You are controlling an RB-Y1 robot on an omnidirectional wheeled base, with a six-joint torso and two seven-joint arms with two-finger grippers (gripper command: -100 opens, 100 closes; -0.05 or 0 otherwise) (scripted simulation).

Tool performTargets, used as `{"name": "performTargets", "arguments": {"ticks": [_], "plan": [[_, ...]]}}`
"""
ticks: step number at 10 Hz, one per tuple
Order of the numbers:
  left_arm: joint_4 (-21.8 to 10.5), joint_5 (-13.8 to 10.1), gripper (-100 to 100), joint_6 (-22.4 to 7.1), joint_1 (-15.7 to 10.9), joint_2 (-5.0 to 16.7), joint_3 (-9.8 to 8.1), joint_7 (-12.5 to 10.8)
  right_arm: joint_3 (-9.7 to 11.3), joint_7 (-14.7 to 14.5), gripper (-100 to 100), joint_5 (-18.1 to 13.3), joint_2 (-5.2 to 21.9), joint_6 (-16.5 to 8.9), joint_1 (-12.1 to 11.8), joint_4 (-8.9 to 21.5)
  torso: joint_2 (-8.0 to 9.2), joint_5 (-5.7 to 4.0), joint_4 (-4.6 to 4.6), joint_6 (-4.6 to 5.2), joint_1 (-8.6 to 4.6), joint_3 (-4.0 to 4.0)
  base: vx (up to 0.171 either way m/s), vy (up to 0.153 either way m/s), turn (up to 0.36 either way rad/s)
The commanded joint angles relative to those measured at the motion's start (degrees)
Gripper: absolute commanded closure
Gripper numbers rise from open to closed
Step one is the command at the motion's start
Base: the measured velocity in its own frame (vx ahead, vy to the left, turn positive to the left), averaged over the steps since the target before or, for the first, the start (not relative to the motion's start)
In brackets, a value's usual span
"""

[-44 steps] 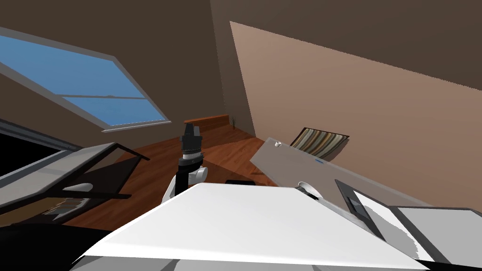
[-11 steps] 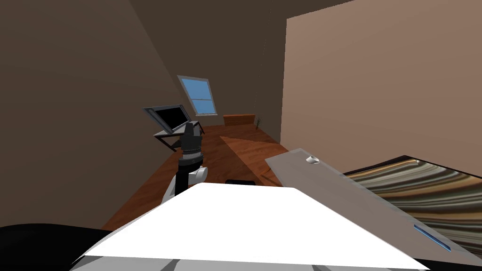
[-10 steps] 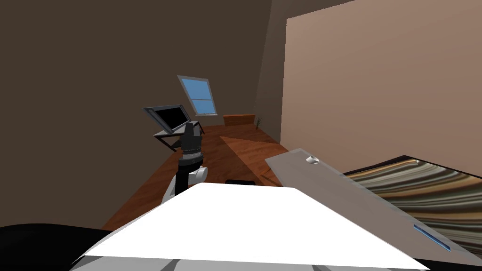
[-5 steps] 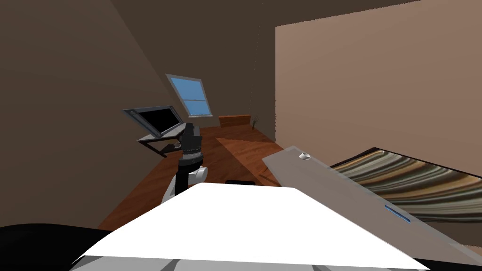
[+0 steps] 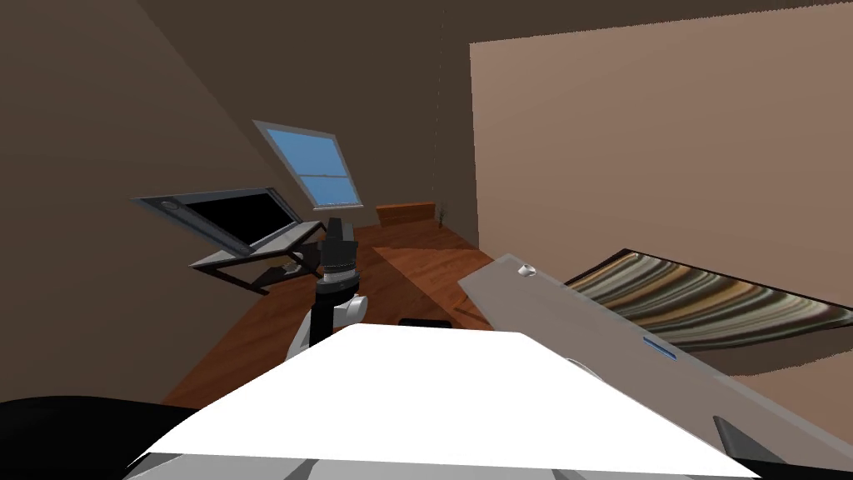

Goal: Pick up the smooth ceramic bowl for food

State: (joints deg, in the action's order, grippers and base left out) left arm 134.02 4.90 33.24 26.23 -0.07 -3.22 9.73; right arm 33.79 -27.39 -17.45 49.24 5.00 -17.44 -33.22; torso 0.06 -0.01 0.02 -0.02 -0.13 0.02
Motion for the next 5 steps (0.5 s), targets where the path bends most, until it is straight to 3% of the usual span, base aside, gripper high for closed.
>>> {"name": "performTargets", "arguments": {"ticks": [1, 2, 4, 5], "plan": [[0.00, 0.00, 0, 0.00, 0.00, 0.00, 0.00, 0.00, 0.28, 0.33, 100, 0.25, 0.72, -0.81, -0.78, -2.23, 0.00, 0.00, 0.00, 0.00, 0.00, 0.00, 0.002, -0.001, 0.042], [0.00, 0.00, 0, 0.00, 0.00, 0.00, 0.00, 0.00, 1.09, -1.80, 100, 0.95, 2.01, -2.06, -1.04, -3.91, 0.10, 0.04, 0.01, 0.02, 0.04, 0.05, 0.074, -0.018, -0.293], [0.00, 0.00, 0, 0.00, 0.01, 0.00, -0.01, 0.00, 1.09, -1.80, 100, 0.95, 2.01, -2.06, -1.04, -5.71, -0.08, 0.06, -0.05, 0.08, 0.02, -0.06, 0.062, -0.014, -0.138], [0.00, 0.00, 0, 0.00, 0.00, 0.00, 0.00, 0.00, 1.90, -3.92, 100, 1.65, 3.30, -3.31, -1.31, -7.93, -0.01, 0.07, -0.01, 0.00, 0.06, -0.01, 0.078, -0.026, -0.337]]}}
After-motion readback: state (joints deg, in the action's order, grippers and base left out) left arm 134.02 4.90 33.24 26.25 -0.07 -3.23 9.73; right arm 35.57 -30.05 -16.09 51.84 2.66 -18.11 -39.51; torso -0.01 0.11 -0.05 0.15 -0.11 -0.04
